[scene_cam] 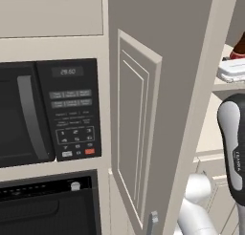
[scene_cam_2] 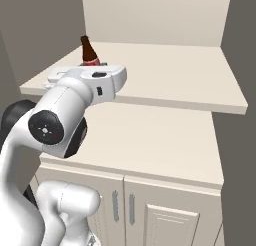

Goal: Pick the bottled drink from the counter and place it in the open cabinet.

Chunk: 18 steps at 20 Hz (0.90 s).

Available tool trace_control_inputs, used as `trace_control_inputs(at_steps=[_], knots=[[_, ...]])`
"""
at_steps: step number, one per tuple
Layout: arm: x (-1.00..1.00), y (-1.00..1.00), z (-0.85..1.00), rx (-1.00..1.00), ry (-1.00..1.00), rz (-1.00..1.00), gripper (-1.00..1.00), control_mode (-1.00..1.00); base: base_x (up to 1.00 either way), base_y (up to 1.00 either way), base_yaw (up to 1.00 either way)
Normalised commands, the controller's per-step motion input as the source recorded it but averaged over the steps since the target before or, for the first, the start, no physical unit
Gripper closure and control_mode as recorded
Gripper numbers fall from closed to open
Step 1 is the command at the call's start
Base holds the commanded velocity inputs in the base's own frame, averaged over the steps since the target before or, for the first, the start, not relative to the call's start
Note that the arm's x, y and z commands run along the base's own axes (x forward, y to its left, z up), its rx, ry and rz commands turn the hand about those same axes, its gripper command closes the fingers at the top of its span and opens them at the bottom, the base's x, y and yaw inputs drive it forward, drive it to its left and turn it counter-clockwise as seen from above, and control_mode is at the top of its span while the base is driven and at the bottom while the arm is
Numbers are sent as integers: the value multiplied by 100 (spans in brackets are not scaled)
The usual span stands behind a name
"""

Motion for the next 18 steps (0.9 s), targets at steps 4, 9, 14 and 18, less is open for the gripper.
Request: trace_control_inputs(at_steps=[4, 9, 14, 18], knots=[[21, -8, -7, 0, 0, -1, 100, -100, 0, 0, 0], [18, -5, -14, 0, 0, -1, 100, -100, 0, 0, 0], [23, -2, -14, 0, 0, -1, 100, -100, 0, 0, 0], [27, 0, -8, 0, 0, -1, 100, -100, 0, 0, 0]])
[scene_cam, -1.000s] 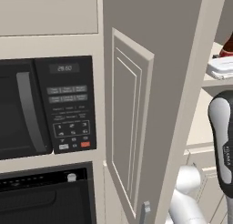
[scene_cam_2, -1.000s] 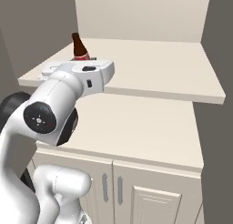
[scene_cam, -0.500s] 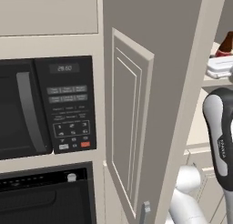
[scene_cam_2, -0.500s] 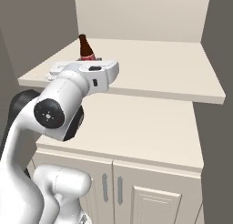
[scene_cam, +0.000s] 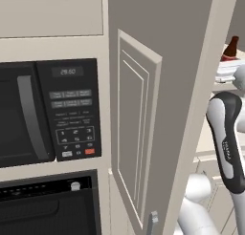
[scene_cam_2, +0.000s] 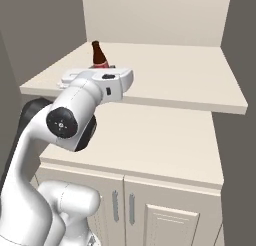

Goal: Pick the bottled drink from the counter and place it in the open cabinet.

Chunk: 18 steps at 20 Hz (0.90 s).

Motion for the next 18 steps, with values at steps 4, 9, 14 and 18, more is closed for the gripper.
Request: trace_control_inputs(at_steps=[4, 9, 14, 18], knots=[[31, -2, -1, 0, 0, 0, 100, -100, 0, 0, 0], [22, 0, -12, 0, 0, 0, 100, -100, 0, 0, 0], [16, 0, -17, 0, 0, 0, 100, -100, 0, 0, 0], [17, 0, -15, 0, 0, 0, 100, -100, 0, 0, 0]])
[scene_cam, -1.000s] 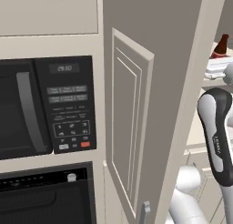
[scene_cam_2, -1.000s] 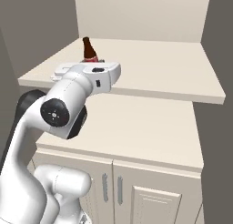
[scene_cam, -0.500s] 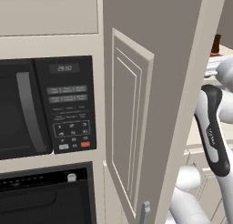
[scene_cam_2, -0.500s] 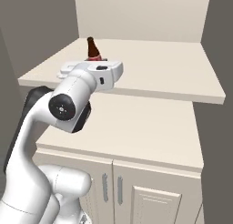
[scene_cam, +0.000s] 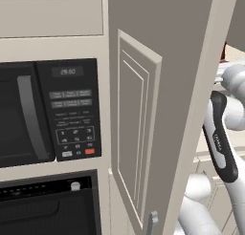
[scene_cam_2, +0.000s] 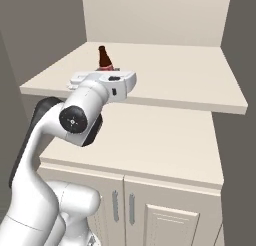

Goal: Pick the bottled drink from the counter and place it in the open cabinet.

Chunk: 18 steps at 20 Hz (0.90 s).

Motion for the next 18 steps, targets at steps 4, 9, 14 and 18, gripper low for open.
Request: trace_control_inputs(at_steps=[4, 9, 14, 18], knots=[[17, 0, -11, 0, 0, 0, 100, -100, 0, 0, 0], [20, 0, -4, 0, 0, 0, 100, -100, 0, 0, 0], [23, 0, 0, 0, 0, 0, 100, -100, 0, 0, 0], [21, 0, -4, 0, 0, 0, 100, -100, 0, 0, 0]])
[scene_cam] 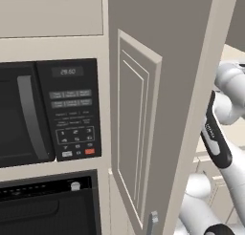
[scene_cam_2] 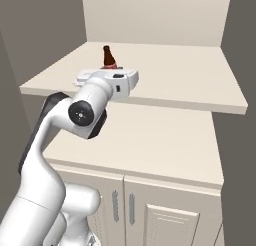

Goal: Pick the bottled drink from the counter and place it in the open cabinet.

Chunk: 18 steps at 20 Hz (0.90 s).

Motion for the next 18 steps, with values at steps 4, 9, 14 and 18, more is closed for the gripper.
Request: trace_control_inputs(at_steps=[4, 9, 14, 18], knots=[[17, 0, -12, 0, 0, 0, 100, -100, 0, 0, 0], [17, 0, -13, 0, 0, 0, 100, -100, 0, 0, 0], [21, 0, -9, 0, 0, 0, 100, -100, 0, 0, 0], [21, 0, -8, 0, 0, 0, 100, -100, 0, 0, 0]])
